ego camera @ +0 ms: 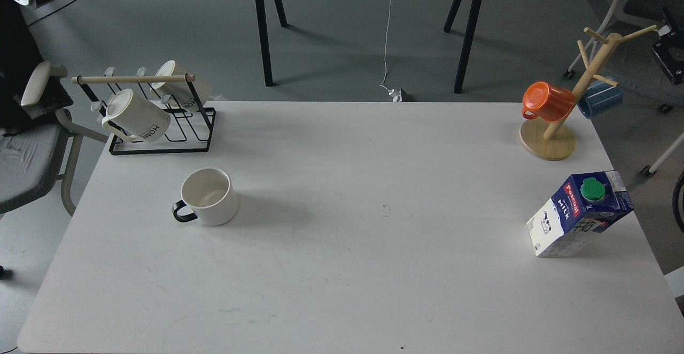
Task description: Place cup and milk with both arms
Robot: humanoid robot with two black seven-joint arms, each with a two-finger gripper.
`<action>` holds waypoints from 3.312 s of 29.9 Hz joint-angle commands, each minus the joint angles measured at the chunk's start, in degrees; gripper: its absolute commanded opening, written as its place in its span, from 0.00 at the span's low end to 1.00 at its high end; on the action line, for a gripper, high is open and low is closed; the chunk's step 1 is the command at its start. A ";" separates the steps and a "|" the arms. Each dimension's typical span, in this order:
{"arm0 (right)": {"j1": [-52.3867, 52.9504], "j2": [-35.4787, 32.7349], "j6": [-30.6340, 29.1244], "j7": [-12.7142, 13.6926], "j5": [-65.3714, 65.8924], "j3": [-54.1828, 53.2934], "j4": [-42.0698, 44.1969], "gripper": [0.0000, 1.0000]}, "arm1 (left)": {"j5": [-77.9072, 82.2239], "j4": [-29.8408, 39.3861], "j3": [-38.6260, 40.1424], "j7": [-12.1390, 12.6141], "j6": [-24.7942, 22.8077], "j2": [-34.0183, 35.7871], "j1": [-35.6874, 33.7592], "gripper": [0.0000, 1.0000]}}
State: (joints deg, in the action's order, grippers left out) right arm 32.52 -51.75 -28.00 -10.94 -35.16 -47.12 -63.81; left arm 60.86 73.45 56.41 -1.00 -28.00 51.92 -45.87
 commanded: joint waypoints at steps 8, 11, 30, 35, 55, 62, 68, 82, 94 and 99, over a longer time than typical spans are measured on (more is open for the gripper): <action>0.09 -0.28 0.00 -0.05 0.09 0.01 0.00 0.98 | 3.28 11.00 1.24 -0.32 0.00 1.60 8.69 1.00; 0.00 -0.28 0.00 0.04 0.09 0.01 0.00 0.98 | 6.88 14.96 2.12 -0.32 0.00 1.43 11.32 1.00; 0.00 0.08 0.00 -0.05 0.18 1.15 0.44 0.98 | 30.70 22.26 1.60 -0.41 0.00 -5.07 23.02 0.99; 0.00 -0.45 0.00 -0.05 0.18 0.97 0.44 0.98 | 29.42 21.83 6.67 -3.03 0.00 -7.45 21.18 0.99; -0.09 0.08 0.00 -0.05 0.18 1.15 0.35 0.98 | -44.34 -48.88 13.56 8.12 0.00 -8.67 -9.90 1.00; -0.09 0.16 0.00 -0.05 0.18 1.24 0.35 0.98 | -48.37 -68.44 8.90 7.85 0.00 -14.83 -24.44 1.00; -0.09 0.16 0.00 -0.05 0.18 1.15 0.35 0.98 | -55.76 -68.17 7.31 8.38 14.69 -18.35 -27.25 1.00; -0.09 1.22 0.00 -0.13 0.18 1.24 0.27 0.98 | -58.40 -66.68 3.35 6.72 19.06 -16.59 -30.50 1.00; -0.17 1.39 0.00 -0.13 0.18 1.32 0.35 0.98 | -55.59 -62.90 -35.72 -16.91 0.00 -13.00 -25.67 1.00; -0.17 1.39 0.00 -0.13 0.18 1.33 0.44 0.98 | -53.67 -59.48 -41.73 -22.03 0.00 -8.60 -26.99 1.00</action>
State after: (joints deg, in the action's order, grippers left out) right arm 32.35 -50.36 -28.00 -11.08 -34.98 -45.80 -63.45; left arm 5.53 11.98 17.04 -20.93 -28.01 40.94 -72.08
